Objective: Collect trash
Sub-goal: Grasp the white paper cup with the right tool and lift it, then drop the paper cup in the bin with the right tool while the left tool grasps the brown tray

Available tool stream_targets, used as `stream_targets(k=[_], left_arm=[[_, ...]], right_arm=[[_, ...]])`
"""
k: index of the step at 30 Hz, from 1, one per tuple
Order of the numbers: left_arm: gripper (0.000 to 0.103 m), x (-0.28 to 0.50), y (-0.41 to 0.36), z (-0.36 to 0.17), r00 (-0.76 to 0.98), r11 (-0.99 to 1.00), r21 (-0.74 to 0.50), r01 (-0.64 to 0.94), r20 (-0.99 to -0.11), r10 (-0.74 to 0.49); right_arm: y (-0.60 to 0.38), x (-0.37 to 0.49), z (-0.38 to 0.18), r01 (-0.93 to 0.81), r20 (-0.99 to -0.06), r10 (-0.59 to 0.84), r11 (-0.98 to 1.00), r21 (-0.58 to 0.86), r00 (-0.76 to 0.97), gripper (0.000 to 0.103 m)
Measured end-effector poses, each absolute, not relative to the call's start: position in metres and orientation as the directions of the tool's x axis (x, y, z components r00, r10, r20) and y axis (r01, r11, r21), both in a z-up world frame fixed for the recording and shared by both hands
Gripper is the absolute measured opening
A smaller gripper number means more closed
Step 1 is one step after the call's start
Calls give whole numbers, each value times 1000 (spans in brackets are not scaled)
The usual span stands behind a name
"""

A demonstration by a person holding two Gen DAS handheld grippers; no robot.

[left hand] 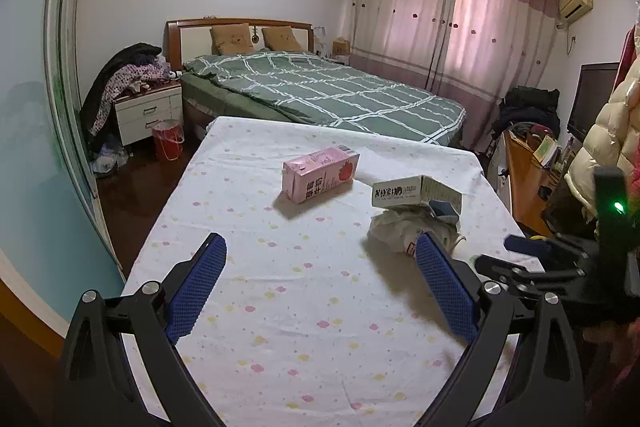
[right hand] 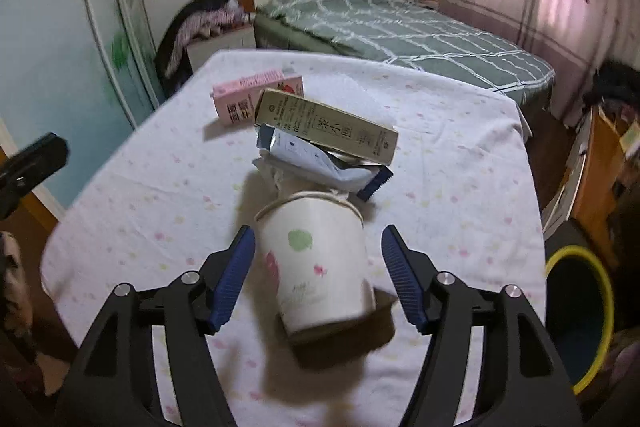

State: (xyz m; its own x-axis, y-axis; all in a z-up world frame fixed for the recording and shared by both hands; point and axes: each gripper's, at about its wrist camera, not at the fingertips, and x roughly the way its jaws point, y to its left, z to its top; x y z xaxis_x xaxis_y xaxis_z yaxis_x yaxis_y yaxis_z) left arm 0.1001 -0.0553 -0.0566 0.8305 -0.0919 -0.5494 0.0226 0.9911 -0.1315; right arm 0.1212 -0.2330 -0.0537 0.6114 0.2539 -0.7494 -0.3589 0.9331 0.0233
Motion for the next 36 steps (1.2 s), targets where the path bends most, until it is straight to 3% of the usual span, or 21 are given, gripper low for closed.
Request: stream_targets(k=[9, 16, 36], left_arm=[[94, 104, -58, -62, 824, 990, -138, 26, -558, -99], [94, 105, -56, -62, 823, 990, -142, 22, -560, -98], [94, 107, -81, -62, 815, 989, -125, 84, -562, -140]], right_arm=[[-217, 143, -82, -429, -833, 216, 903, -28, 508, 64], [-218, 138, -83, -438, -831, 211, 898, -44, 516, 50], [-268, 121, -21, -351, -626, 433, 900, 258, 649, 48]])
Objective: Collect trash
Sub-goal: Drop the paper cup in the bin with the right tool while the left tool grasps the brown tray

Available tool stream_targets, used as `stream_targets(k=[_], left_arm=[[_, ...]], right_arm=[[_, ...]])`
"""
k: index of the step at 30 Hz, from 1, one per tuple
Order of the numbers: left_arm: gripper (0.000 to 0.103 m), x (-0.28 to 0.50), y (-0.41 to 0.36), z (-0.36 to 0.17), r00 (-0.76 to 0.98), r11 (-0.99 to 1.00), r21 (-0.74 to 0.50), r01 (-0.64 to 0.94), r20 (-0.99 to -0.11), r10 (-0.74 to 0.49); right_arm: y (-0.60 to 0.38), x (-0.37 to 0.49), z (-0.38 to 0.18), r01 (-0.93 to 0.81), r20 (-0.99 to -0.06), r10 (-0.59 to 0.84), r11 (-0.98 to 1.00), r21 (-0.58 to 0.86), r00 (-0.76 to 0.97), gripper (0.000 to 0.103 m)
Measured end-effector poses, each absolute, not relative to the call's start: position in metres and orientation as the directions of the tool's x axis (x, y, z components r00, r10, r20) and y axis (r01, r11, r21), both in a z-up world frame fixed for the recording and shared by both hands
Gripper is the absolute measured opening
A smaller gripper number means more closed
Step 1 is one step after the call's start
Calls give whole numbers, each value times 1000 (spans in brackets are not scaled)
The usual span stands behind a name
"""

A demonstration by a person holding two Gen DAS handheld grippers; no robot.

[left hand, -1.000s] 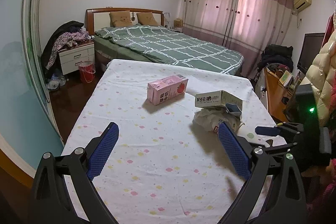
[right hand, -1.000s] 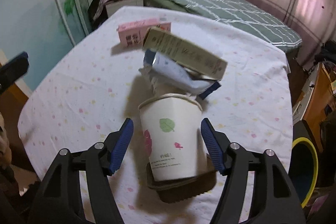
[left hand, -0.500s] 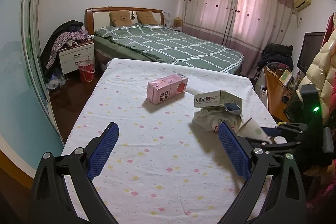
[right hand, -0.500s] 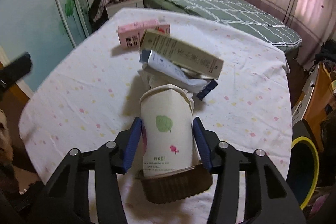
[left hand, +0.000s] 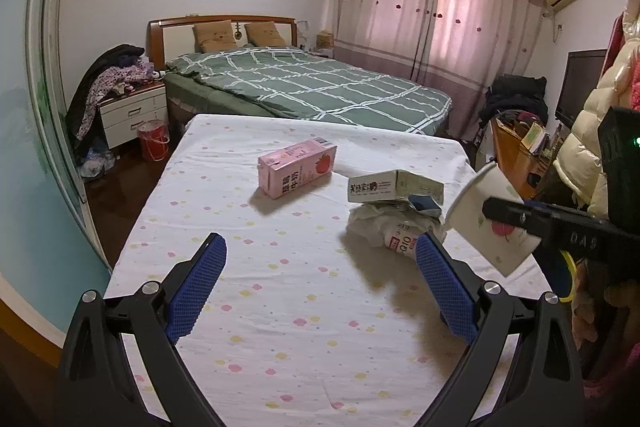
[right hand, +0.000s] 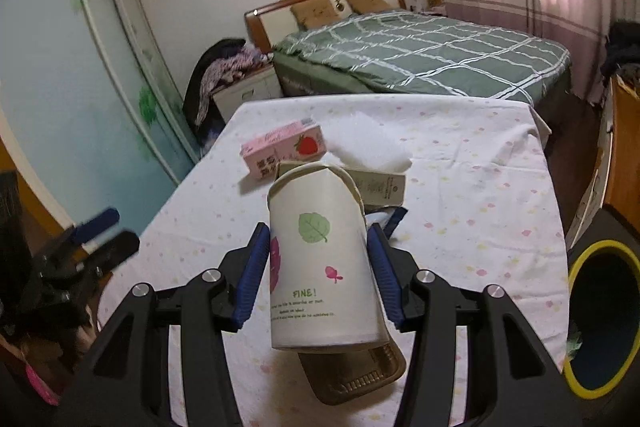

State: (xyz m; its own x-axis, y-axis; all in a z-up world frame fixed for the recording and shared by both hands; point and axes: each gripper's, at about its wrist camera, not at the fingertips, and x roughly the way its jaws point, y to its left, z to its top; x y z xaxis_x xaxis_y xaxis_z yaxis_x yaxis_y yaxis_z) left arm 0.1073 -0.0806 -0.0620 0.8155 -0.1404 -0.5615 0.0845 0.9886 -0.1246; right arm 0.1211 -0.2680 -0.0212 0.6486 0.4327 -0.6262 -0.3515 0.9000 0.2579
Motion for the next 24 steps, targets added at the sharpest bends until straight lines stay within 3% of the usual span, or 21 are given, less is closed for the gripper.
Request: stream_targets(k=[9, 24], left_arm=[[94, 112, -113, -73, 778, 976, -122, 181, -589, -218], [94, 137, -229, -121, 594, 871, -90, 484, -696, -402]], right_arm=[[-322, 111, -16, -215, -594, 339, 938, 273, 730, 49], [-485, 103, -71, 295, -663, -35, 912, 284, 748, 51]])
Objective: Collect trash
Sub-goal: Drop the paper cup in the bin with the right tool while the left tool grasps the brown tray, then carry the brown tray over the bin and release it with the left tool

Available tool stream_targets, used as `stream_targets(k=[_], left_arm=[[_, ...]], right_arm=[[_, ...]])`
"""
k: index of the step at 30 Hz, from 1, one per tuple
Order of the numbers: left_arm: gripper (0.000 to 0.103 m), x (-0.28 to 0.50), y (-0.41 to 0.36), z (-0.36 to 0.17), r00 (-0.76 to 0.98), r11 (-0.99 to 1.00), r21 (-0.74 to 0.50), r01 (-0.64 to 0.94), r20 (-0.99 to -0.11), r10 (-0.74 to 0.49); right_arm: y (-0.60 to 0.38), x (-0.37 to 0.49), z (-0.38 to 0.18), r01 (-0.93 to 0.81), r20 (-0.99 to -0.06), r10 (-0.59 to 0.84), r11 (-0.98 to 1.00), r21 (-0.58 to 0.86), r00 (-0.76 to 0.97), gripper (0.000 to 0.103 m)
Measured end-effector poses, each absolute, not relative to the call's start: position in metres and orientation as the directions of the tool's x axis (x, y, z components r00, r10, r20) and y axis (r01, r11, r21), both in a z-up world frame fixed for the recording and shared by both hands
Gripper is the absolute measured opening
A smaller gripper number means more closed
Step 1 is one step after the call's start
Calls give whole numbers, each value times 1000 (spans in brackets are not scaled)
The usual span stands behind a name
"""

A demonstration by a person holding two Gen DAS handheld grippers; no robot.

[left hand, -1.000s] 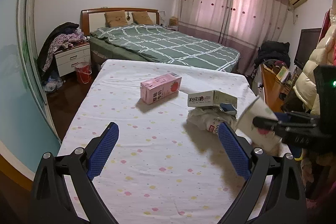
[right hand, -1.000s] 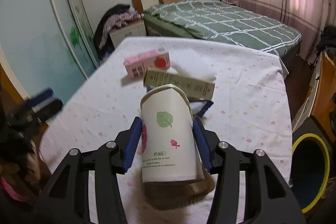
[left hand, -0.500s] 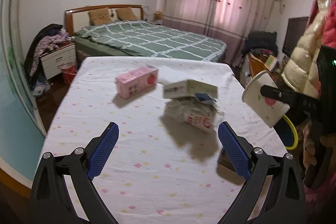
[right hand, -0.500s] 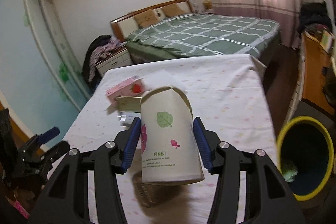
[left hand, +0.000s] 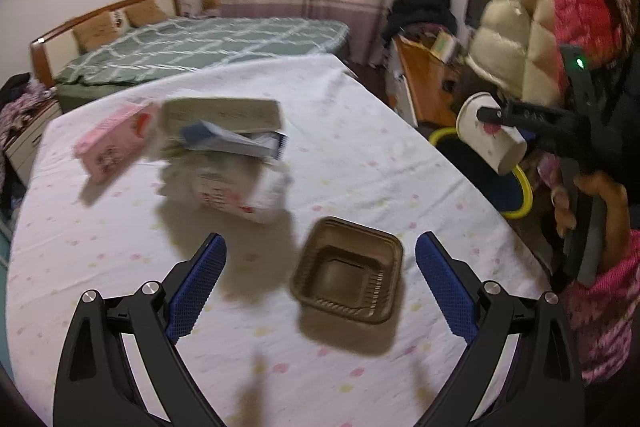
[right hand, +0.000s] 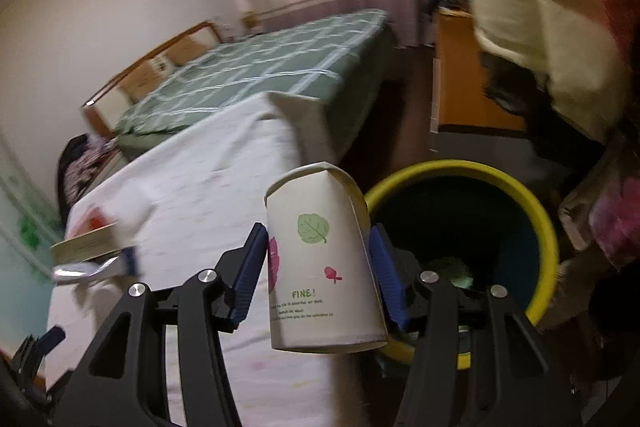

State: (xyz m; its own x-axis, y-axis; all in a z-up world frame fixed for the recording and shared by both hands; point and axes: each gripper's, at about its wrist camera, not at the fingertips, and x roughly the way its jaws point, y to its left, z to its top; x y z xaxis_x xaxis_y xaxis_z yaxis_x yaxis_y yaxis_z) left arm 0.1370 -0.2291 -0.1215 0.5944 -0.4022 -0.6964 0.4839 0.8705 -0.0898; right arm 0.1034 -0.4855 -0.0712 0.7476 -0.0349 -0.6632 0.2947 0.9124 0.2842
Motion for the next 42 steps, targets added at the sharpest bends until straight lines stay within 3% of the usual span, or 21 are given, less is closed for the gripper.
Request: stream_targets(k=[13, 27, 32, 42], left_arm=[[94, 170, -262, -163, 502, 852, -54, 520, -788, -356], [94, 176, -274, -176, 470, 829, -23, 559, -815, -340], [74, 174, -278, -174, 484, 825, 8, 565, -813, -323], [69, 167, -300, -156, 461, 782, -16, 623, -800, -384]], right_arm=[[-553, 122, -130, 502, -760, -186, 840, 205, 622, 58], [-551, 112, -128, 488, -747, -164, 840, 236, 644, 59], [-548, 102, -122, 478, -734, -163, 844, 243, 660, 59], [-546, 70, -112, 489, -712, -193, 840, 235, 675, 59]])
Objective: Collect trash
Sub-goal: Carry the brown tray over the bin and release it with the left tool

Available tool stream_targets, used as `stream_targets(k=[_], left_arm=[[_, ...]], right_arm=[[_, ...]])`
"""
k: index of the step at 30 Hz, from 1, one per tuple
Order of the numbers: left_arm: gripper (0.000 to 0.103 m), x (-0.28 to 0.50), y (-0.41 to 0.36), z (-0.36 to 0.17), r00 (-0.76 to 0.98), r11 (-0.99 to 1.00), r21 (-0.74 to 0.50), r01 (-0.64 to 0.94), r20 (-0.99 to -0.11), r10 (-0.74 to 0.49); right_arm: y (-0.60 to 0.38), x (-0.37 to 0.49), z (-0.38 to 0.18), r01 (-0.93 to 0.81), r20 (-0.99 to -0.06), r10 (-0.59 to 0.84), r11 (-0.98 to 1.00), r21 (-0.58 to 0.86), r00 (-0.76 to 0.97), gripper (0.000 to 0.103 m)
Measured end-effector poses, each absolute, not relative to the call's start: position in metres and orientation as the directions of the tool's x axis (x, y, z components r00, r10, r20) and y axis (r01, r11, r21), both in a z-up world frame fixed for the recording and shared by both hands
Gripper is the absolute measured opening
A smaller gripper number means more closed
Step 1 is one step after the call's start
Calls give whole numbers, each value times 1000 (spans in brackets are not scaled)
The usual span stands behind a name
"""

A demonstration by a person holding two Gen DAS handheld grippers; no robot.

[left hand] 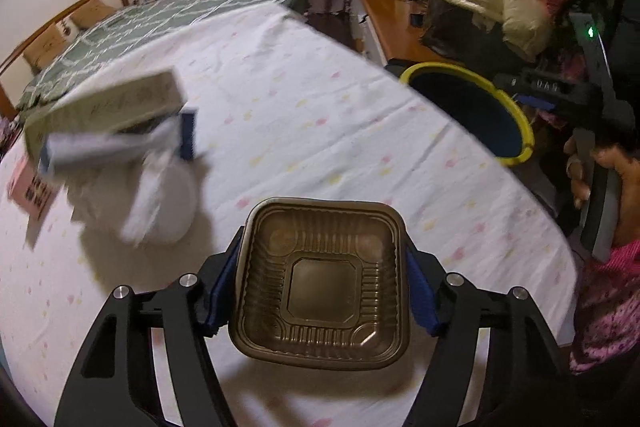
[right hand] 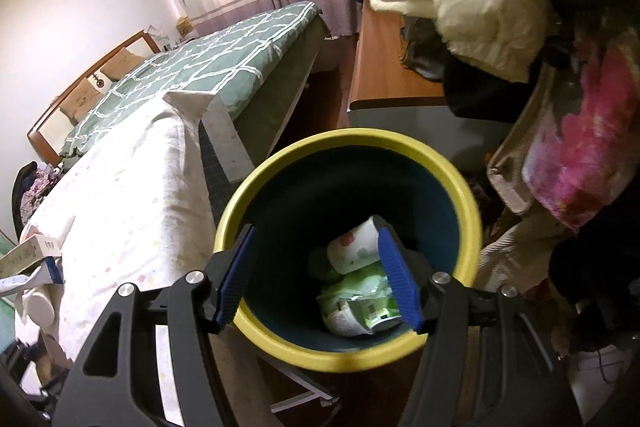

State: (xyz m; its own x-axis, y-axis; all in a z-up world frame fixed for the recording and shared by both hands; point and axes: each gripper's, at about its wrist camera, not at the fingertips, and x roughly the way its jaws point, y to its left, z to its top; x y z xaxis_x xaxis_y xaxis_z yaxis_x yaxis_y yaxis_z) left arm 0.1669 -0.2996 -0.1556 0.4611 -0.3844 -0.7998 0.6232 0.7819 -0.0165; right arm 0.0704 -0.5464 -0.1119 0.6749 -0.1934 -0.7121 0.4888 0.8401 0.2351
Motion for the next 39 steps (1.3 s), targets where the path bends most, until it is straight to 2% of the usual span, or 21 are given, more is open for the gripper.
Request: stream_targets(k=[8, 15, 24, 34, 39], left_arm=[[69, 175, -370, -122, 447, 694, -8, 720, -759, -472], [69, 191, -446, -118, 375, 623, -39, 782, -768, -519], [69, 210, -527, -149, 303, 591, -56, 805, -817, -490], [70, 220, -565, -183, 282, 594, -26, 804, -863, -419], [80, 219, -566, -181, 295, 601, -14, 799, -862, -412]], right_arm=[[-562, 41, -107, 529, -699, -249, 821, 216, 671, 59], [-579, 21, -110, 562, -700, -287, 804, 196, 654, 59], [-600, 1, -122, 596, -715, -311, 782, 182, 626, 59], [-609, 2, -134, 607, -732, -305, 774, 183, 609, 60], [-608, 4, -136, 607, -738, -302, 775, 178, 603, 60]])
